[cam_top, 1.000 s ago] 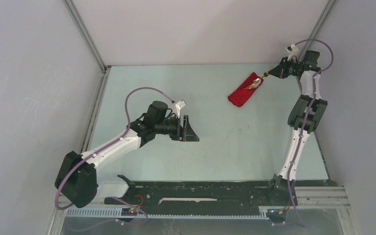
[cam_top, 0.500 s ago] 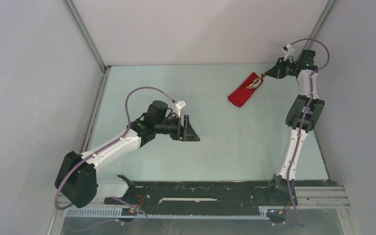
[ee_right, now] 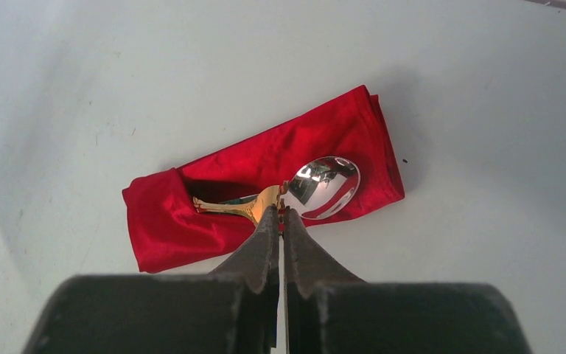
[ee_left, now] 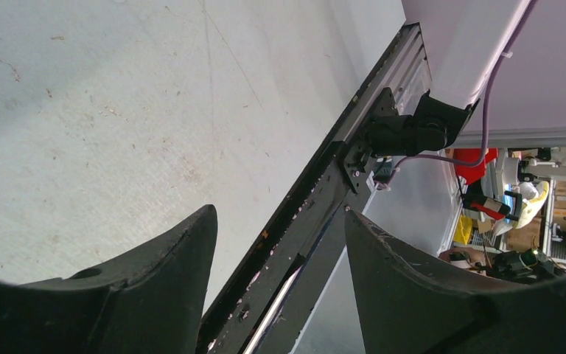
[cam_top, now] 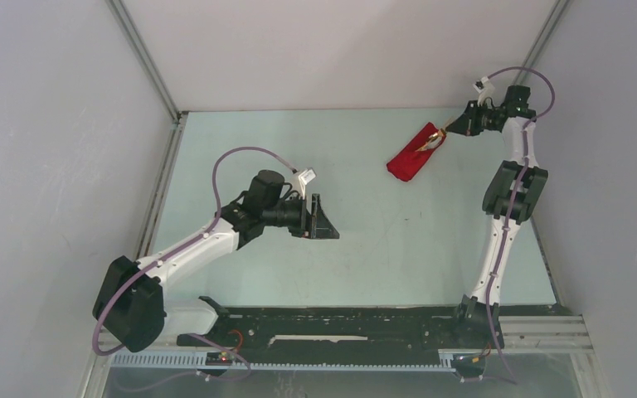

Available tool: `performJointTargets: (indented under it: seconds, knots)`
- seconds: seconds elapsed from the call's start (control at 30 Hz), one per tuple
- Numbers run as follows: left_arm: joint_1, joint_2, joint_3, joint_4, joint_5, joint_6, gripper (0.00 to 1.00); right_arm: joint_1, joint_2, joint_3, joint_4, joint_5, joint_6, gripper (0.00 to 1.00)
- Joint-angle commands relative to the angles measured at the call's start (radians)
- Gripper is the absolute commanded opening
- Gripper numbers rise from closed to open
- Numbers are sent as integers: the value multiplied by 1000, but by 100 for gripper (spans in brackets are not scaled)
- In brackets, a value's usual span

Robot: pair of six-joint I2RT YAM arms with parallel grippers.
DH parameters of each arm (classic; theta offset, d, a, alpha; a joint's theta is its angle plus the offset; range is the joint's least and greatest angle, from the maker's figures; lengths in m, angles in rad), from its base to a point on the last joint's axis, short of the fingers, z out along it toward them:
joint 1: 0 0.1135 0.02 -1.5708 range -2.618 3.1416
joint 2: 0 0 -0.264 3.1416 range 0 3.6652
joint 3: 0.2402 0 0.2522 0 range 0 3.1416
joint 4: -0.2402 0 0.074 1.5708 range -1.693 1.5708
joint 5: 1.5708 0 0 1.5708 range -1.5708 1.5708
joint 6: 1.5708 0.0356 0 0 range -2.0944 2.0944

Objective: Fold the napkin into a case and place the utensils inside
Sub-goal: Insert the fork into the folded napkin.

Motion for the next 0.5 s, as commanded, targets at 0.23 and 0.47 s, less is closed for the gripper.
performJointTargets:
  seconds: [0.23,0.47]
  knots:
    - [-7,-10,38,49,31,-10,68,30,7,60,-121,57,-86,0]
    - [-7,-8,35,52,31,-11,68,46,0,51,-142,99,-110,6]
